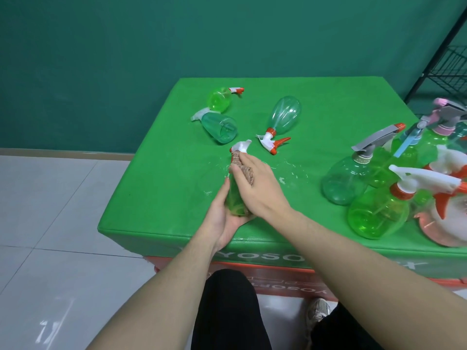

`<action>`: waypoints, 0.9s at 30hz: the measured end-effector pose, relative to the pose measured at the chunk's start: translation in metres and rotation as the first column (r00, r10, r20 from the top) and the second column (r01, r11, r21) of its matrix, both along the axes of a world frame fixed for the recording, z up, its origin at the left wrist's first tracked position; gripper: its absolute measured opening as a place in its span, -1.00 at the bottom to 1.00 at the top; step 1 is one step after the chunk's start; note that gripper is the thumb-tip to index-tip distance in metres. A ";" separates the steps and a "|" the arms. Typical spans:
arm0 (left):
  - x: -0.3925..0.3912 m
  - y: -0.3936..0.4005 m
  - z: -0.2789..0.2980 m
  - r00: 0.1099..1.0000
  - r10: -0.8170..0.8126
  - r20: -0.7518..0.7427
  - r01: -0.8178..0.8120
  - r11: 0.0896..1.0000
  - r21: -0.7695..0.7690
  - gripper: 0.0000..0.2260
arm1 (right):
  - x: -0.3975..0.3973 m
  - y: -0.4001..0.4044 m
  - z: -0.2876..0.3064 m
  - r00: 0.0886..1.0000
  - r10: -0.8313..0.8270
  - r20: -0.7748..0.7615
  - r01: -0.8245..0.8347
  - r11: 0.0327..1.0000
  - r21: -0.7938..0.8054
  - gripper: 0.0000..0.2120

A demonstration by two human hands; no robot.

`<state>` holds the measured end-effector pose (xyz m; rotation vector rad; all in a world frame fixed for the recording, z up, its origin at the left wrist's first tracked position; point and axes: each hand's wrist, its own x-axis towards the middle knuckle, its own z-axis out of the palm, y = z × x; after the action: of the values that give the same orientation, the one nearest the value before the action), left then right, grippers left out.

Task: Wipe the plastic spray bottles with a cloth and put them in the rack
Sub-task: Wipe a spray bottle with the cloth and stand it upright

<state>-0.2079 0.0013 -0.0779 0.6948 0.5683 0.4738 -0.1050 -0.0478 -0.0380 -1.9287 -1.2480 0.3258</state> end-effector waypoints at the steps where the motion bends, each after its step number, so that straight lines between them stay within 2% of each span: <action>1: -0.001 0.000 -0.001 1.000 -0.001 0.005 0.001 1.000 -0.011 -0.60 | 0.001 0.000 -0.001 1.000 -0.008 -0.023 0.009 1.000 0.010 -0.44; 4: -0.002 0.001 -0.002 1.000 0.017 0.022 -0.016 0.999 -0.047 -0.61 | -0.001 -0.005 -0.005 0.999 0.019 0.028 -0.019 0.999 0.026 -0.48; 8: -0.003 0.000 -0.002 0.995 0.078 0.064 -0.070 0.991 -0.112 -0.62 | -0.007 -0.020 -0.015 0.965 0.098 0.243 -0.117 0.991 0.067 -0.52; 10: -0.003 -0.002 -0.002 0.995 0.085 0.052 -0.079 0.991 -0.112 -0.60 | -0.007 -0.028 -0.022 0.951 0.119 0.286 -0.144 0.987 0.065 -0.53; 17: -0.003 -0.007 0.003 0.997 0.082 -0.002 -0.082 0.994 -0.072 -0.32 | -0.008 -0.048 -0.034 0.842 0.203 0.500 -0.245 0.969 0.018 -0.55; 24: -0.003 -0.008 0.003 0.993 0.112 -0.024 -0.114 0.991 -0.069 -0.29 | -0.014 -0.063 -0.043 0.812 0.218 0.542 -0.270 0.963 0.019 -0.53; 27: -0.003 -0.008 0.003 0.993 0.117 -0.018 -0.118 0.991 -0.066 -0.37 | -0.016 -0.058 -0.037 0.874 0.189 0.448 -0.218 0.976 0.015 -0.51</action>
<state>-0.2106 -0.0071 -0.0745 0.6033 0.6382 0.5571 -0.1208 -0.1055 -0.0746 -1.8770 -1.7448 -0.0615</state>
